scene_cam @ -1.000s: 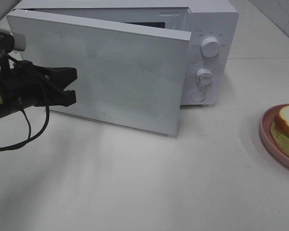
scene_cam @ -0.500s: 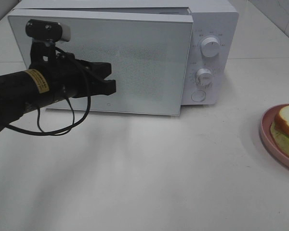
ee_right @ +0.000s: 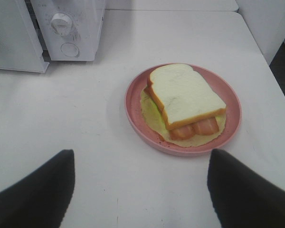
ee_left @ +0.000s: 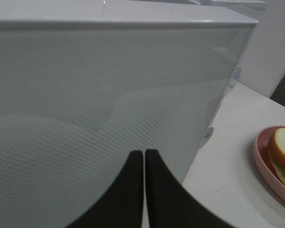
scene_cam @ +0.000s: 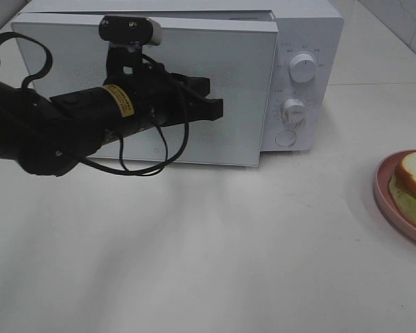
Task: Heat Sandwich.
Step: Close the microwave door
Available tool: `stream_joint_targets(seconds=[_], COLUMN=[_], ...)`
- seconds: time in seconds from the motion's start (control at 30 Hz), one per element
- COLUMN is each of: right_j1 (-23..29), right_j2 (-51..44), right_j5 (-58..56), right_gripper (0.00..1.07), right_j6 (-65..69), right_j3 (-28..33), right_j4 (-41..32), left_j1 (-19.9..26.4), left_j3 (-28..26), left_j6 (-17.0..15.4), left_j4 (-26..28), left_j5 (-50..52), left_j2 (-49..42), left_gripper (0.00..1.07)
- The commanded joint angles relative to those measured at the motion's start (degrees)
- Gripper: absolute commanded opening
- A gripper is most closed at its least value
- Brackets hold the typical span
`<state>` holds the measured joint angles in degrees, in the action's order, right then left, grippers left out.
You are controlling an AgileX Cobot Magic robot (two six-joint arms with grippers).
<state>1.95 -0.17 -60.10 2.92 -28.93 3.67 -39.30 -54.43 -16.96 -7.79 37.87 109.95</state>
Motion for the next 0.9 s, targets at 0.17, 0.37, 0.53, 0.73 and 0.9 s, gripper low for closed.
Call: stream_joint_targets(seconds=[0.17, 0.37, 0.53, 0.73, 0.9], right_j1=[-0.2, -0.2, -0.2, -0.2, -0.2], right_j2=[-1.5, -1.5, -1.5, -1.5, -1.5], right_j5=[0.4, 0.4, 0.4, 0.4, 0.4], right_gripper=[0.75, 0.75, 0.75, 0.75, 0.75], right_j6=[-0.2, -0.2, -0.2, -0.2, -0.2], right_j3=[0.1, 0.1, 0.1, 0.1, 0.1], right_j4=[-0.1, -0.1, -0.1, -0.1, -0.1], left_j1=[-2.2, -2.3, -2.4, -2.4, -2.0], left_j3=[-7.2, -12.4, -16.0, -19.1, -21.5], left_j6=[0.2, 0.6, 2.2, 6.2, 7.4], left_j4=[0.9, 1.3, 4.0, 7.2, 10.9], left_j5=[-3.5, -6.3, -7.3, -9.6, -9.7], left_j2=[3.6, 6.0, 7.8, 9.2, 10.6], left_gripper=[0.0, 0.0, 0.0, 0.0, 0.0])
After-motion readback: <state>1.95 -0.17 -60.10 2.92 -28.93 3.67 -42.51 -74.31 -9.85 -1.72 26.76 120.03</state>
